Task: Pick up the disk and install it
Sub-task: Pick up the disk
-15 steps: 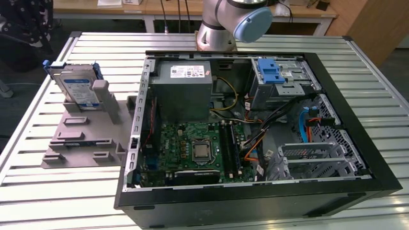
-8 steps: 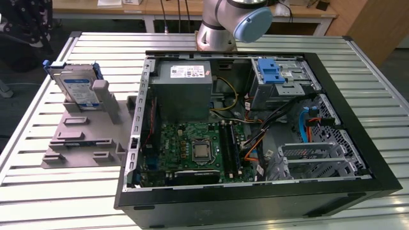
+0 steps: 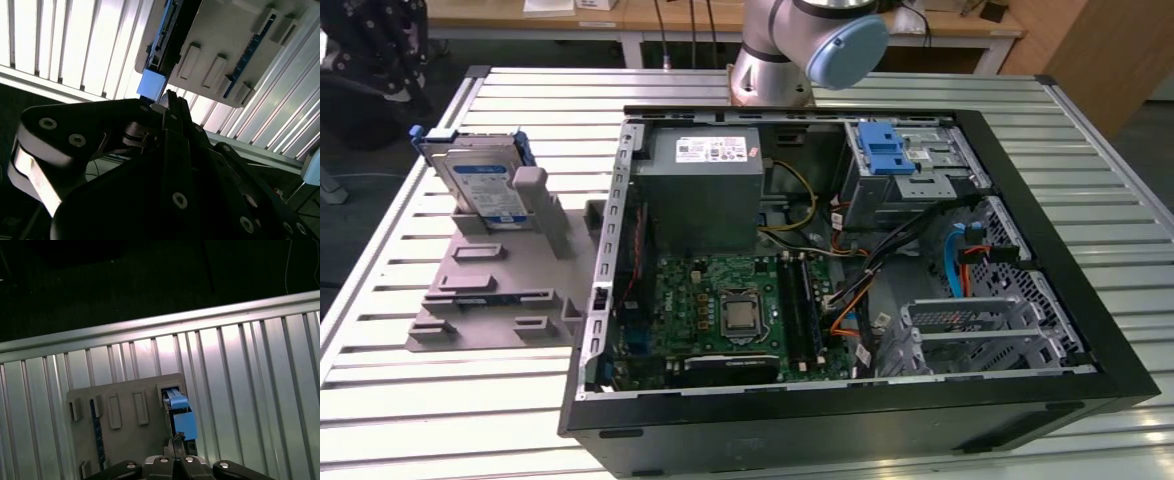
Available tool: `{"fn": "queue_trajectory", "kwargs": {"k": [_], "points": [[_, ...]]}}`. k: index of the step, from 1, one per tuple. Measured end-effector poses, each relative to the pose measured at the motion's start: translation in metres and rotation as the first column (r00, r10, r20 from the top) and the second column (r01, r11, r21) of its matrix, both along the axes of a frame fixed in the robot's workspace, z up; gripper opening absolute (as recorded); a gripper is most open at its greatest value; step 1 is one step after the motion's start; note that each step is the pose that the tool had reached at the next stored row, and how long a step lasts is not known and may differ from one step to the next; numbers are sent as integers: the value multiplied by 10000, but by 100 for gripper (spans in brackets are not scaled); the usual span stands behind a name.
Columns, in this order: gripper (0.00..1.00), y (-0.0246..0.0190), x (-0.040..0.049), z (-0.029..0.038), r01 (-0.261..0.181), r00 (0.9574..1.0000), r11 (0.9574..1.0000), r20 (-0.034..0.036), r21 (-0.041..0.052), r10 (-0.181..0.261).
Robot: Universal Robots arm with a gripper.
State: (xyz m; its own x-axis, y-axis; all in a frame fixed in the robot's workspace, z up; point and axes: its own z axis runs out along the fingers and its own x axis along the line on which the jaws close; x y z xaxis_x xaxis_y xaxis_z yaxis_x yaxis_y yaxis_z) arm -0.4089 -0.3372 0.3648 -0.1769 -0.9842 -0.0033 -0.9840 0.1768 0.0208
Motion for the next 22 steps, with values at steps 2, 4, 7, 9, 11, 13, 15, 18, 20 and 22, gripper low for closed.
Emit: {"fn": "queue_trajectory", "kwargs": {"k": [2, 4, 7, 9, 11, 13, 15, 18, 20, 22], "points": [[17, 13, -3, -17, -1, 10000, 10000, 3, 1, 1], [23, 29, -5, -37, -1, 10000, 10000, 4, 1, 1], [35, 36, -6, -79, -3, 10000, 10000, 4, 1, 3], [47, 42, -7, -108, -3, 10000, 10000, 5, 1, 3], [53, 45, -6, -132, -4, 10000, 10000, 4, 0, 4], [58, 46, -7, -136, -3, 10000, 10000, 2, 0, 3], [65, 46, -7, -136, -3, 10000, 10000, 2, -1, 3], [65, 46, -9, -162, -27, 10000, 10000, 33, 2, 27], [65, 49, -18, -195, -45, 10000, 10000, 64, 0, 45], [65, 53, -34, -222, -49, 9999, 10000, 109, -1, 49]]}}
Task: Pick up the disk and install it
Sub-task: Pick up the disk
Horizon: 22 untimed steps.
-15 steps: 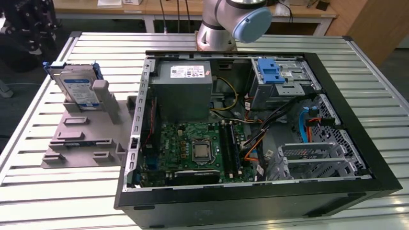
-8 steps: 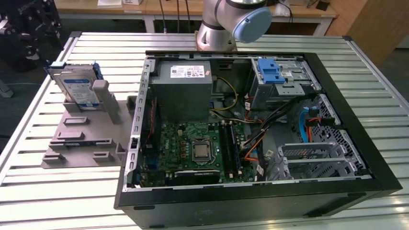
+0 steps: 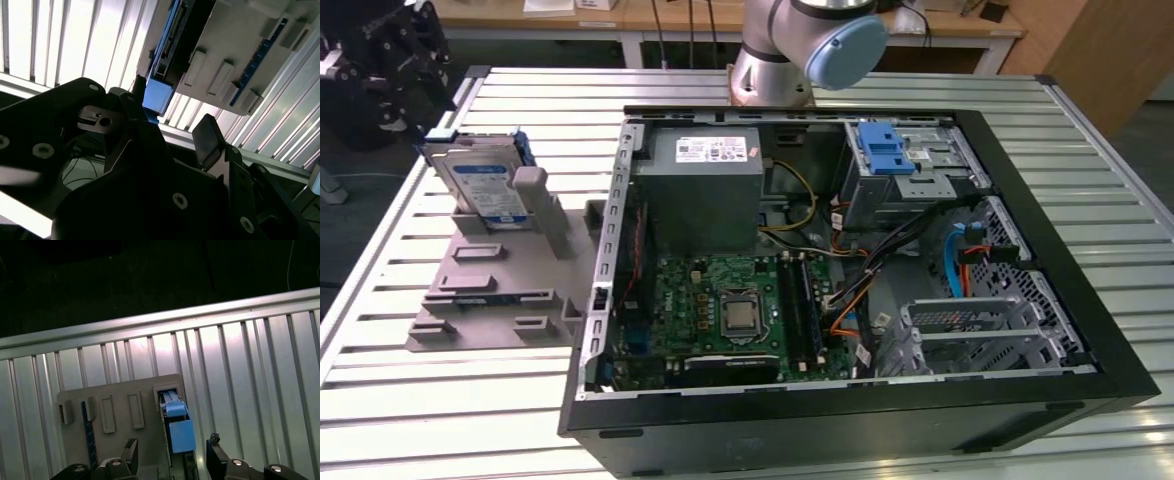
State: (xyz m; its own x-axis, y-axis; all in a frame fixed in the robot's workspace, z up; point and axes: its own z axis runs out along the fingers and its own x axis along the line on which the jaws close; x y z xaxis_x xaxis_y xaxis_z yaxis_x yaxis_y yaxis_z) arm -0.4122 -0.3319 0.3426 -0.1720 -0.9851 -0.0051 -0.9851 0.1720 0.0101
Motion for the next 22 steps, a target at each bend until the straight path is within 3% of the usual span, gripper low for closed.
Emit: {"fn": "queue_trajectory", "kwargs": {"k": [3, 5, 10, 13, 17, 22], "points": [[65, 14, -20, -39, -4, 9999, 10000, 121, -3, 4], [65, 23, -26, -66, -15, 9999, 10000, 151, -2, 15], [65, 29, -27, -95, -26, 9999, 10000, 149, -5, 26], [65, 64, -29, -116, -26, 9999, 10000, 152, -3, 26], [65, 102, -43, -179, -27, 9999, 10000, 151, -4, 27], [63, 106, -69, -270, -28, 9999, 10000, 150, -4, 28]]}}
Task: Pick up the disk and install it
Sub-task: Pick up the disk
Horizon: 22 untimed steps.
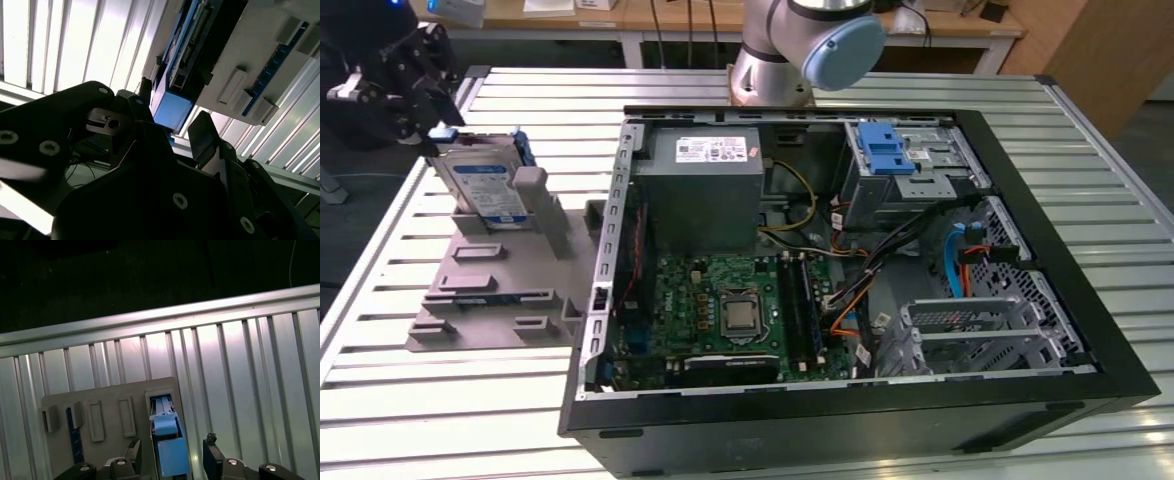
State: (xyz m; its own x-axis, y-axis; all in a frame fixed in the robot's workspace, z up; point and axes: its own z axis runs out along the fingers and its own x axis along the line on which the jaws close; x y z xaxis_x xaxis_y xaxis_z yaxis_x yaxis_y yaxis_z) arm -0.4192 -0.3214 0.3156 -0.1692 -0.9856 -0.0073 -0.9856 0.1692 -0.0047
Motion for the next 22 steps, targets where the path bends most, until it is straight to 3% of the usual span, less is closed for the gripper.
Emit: {"fn": "queue_trajectory", "kwargs": {"k": [1, 2, 9, 14, 22], "points": [[63, 0, -1, -17, 1, 10000, 10000, 1, -2, -1], [56, 1, 0, -32, 1, 10000, 10000, 1, -4, -1], [56, 0, -1, -53, -1, 10000, 10000, 1, -5, 1], [56, 0, -1, -69, -240, 9997, 9997, 3, -5, 240], [56, -4, -1, -176, -274, 9996, 9996, 0, -5, 274]]}}
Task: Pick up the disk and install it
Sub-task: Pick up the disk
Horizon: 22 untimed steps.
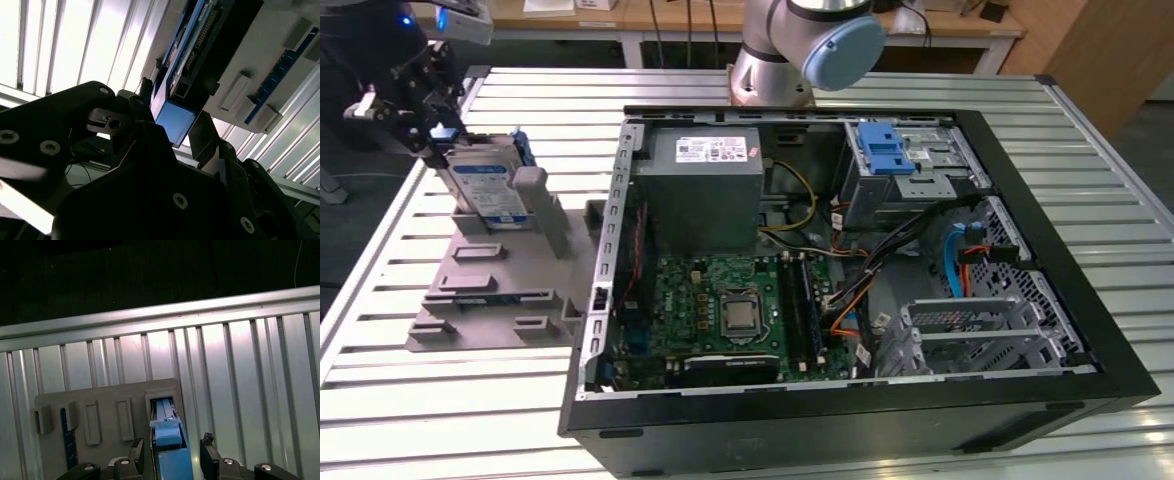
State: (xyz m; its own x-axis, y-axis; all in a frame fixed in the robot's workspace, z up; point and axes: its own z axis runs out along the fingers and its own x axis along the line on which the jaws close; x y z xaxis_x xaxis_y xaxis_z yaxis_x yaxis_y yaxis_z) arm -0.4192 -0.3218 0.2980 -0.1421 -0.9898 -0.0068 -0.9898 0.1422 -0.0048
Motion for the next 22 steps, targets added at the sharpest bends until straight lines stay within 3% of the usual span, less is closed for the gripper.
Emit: {"fn": "queue_trajectory", "kwargs": {"k": [16, 18, 19, 22], "points": [[56, 0, 0, -64, 0, 10000, 10000, -3, -2, 0], [55, 0, 0, -67, 0, 10000, 10000, -3, -4, 0], [48, -1, 0, -68, 0, 10000, 10000, -2, -13, 0], [48, -6, -2, -71, 2, 10000, 10000, -2, -47, -2]]}}
